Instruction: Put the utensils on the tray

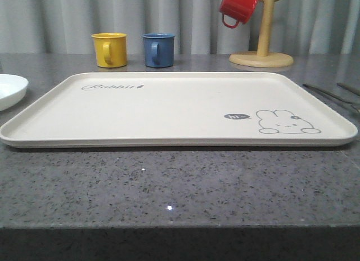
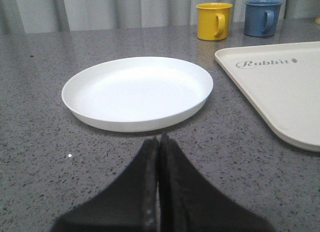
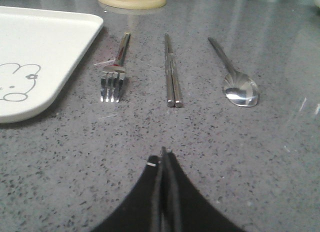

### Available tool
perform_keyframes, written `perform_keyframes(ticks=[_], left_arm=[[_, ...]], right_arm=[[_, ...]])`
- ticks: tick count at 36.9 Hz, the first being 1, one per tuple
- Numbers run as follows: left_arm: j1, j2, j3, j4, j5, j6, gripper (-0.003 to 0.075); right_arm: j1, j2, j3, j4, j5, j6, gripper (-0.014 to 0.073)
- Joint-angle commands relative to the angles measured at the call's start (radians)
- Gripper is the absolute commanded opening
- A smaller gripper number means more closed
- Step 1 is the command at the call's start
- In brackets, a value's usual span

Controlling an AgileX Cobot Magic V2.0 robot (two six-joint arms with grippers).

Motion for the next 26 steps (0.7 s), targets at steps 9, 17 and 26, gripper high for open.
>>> perform_keyframes(ticks=[9, 17, 26], left_arm=[[-0.001, -0.021, 0.004, -0.008, -0.088, -0.008, -0.0018], [-0.001, -0.021, 0.004, 0.0, -0.106, -0.008, -0.0018], [-0.001, -0.021, 0.002, 0.007, -0.252, -0.008, -0.0018]], right_arm=[[-0.004, -0.018, -0.014, -0.012, -0.084, -0.006, -0.0067], [-0.004, -0.018, -0.014, -0.013, -0.087, -0.006, -0.0067], [-0.004, -0.018, -0.015, 0.015, -0.194, -0.006, -0.0067]])
